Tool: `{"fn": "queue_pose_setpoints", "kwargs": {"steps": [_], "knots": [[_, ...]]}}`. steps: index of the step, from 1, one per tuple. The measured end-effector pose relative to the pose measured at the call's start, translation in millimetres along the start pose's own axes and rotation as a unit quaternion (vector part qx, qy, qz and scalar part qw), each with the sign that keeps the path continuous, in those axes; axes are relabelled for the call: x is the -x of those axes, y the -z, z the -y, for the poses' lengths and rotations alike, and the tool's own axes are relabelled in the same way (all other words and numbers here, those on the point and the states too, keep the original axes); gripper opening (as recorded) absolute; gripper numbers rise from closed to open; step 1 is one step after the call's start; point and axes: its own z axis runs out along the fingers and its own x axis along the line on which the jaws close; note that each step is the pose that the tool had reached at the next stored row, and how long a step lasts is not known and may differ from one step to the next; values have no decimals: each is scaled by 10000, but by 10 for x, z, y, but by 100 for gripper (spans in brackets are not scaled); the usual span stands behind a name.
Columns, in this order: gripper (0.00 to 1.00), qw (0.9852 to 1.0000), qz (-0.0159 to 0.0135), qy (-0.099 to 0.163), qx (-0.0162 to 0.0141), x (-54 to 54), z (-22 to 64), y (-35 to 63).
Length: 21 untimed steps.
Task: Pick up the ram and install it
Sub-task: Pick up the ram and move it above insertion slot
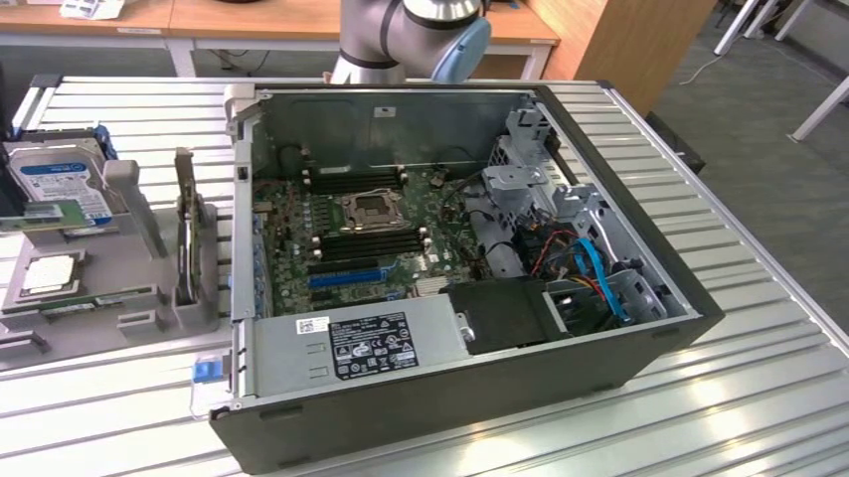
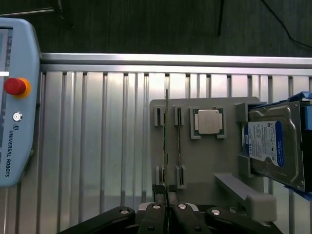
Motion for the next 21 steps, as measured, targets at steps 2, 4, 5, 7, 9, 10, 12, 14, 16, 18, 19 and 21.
{"fn": "queue_pose_setpoints", "kwargs": {"steps": [2,4,5,7,9,10,12,14,16,18,19,21], "knots": [[12,10000,0,-1,0,-1,-2,38],[12,10000,0,-2,0,-1,-4,72],[12,10000,0,-2,0,-1,-5,87],[12,10000,0,-2,0,-2,-6,116],[12,10000,0,-2,0,-2,-7,141],[12,10000,0,-2,0,-2,-8,153],[12,10000,0,-3,0,-2,-9,174],[12,10000,1,-3,-1,-2,-10,176],[12,10000,0,-3,0,-2,-9,177],[12,10000,0,-3,0,-2,-9,178],[12,10000,0,-3,0,-2,-9,178],[12,10000,-2,-2,2,-3,1,181]]}}
